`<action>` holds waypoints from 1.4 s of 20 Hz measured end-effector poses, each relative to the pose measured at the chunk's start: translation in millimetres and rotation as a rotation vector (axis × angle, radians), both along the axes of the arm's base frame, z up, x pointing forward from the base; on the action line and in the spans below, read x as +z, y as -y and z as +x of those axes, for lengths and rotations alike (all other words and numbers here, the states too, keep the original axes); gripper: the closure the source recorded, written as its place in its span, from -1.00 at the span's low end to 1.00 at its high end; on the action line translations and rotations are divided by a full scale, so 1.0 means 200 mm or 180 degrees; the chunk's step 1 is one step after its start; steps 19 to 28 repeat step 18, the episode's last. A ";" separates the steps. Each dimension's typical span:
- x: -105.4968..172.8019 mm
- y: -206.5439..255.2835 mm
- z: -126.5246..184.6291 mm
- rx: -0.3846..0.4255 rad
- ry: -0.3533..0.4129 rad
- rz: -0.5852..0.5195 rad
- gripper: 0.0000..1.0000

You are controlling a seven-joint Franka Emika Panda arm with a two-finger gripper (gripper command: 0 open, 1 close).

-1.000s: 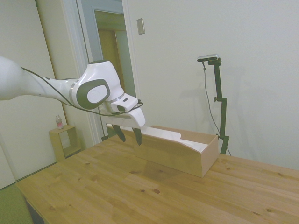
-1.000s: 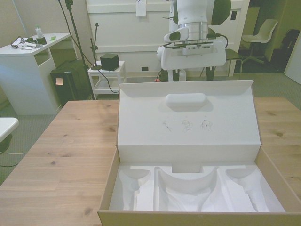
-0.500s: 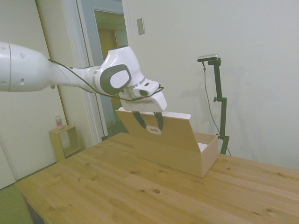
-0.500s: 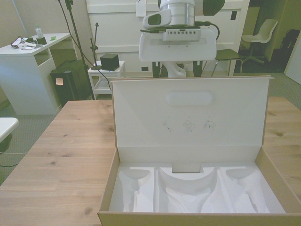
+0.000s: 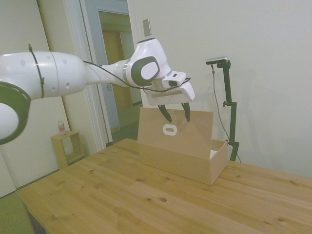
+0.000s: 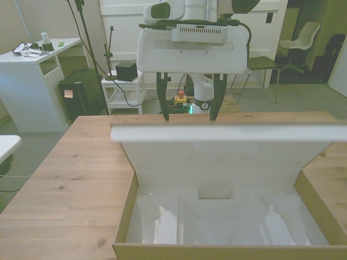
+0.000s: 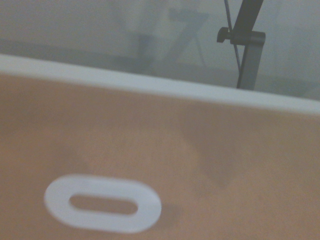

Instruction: Close the box

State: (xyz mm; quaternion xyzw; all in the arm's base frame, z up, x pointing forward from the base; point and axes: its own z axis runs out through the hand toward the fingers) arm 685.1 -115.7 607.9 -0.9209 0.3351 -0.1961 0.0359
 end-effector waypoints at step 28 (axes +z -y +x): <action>-0.61 -0.38 -0.60 -0.0338 -0.0813 0.0572 -1.00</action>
